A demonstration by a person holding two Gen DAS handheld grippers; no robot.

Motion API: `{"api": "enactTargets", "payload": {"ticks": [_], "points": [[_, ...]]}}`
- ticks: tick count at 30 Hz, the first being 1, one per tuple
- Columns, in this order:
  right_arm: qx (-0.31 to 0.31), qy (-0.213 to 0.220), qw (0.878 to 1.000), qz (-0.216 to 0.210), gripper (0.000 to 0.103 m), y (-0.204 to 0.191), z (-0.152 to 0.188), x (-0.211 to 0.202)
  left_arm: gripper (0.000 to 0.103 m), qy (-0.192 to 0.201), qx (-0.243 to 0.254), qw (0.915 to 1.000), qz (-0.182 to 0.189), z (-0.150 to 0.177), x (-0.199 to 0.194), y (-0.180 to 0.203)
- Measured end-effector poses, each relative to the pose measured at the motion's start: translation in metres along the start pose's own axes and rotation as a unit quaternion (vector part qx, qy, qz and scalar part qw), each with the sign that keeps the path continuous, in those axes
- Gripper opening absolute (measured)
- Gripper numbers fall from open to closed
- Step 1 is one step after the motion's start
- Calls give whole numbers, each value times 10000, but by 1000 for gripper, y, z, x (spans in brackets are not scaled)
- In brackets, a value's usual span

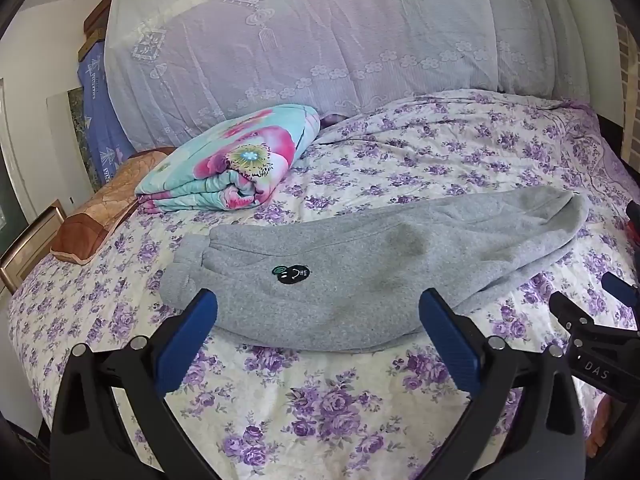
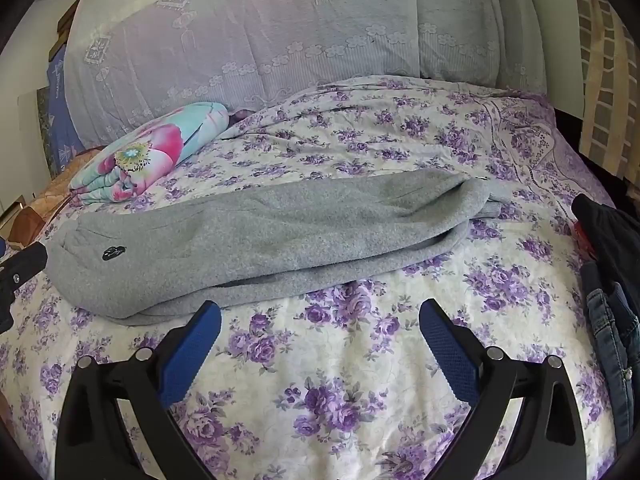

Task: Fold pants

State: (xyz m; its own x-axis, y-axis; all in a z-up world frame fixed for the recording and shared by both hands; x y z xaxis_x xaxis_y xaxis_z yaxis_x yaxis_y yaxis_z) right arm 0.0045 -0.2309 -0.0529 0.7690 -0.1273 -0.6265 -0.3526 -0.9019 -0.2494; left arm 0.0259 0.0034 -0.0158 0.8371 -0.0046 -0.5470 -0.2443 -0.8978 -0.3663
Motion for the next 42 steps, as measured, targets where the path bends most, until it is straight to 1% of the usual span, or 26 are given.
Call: {"api": "enactTargets", "payload": {"ticks": [4, 42], "points": [[7, -4, 10000, 2, 99, 1, 5, 4, 99, -14, 5, 10000, 8, 0, 0, -1], [48, -44, 10000, -23, 99, 4, 6, 7, 99, -146, -115, 9998, 38, 9, 8, -4]]}}
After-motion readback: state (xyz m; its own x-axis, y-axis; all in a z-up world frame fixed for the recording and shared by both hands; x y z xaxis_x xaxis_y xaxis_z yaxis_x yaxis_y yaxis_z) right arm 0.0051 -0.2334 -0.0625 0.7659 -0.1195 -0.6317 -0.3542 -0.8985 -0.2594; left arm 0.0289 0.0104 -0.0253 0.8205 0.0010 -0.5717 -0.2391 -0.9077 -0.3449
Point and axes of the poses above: each gripper's, at about its wrist camera, not at the fingertips, and x roughly the way its jaws point, y to its right, z to its underside, the point moved 3 cm from there along x, roughly the way its jaws point, and after that the axes turned 14 degrees about x, right-handed, at the moved point
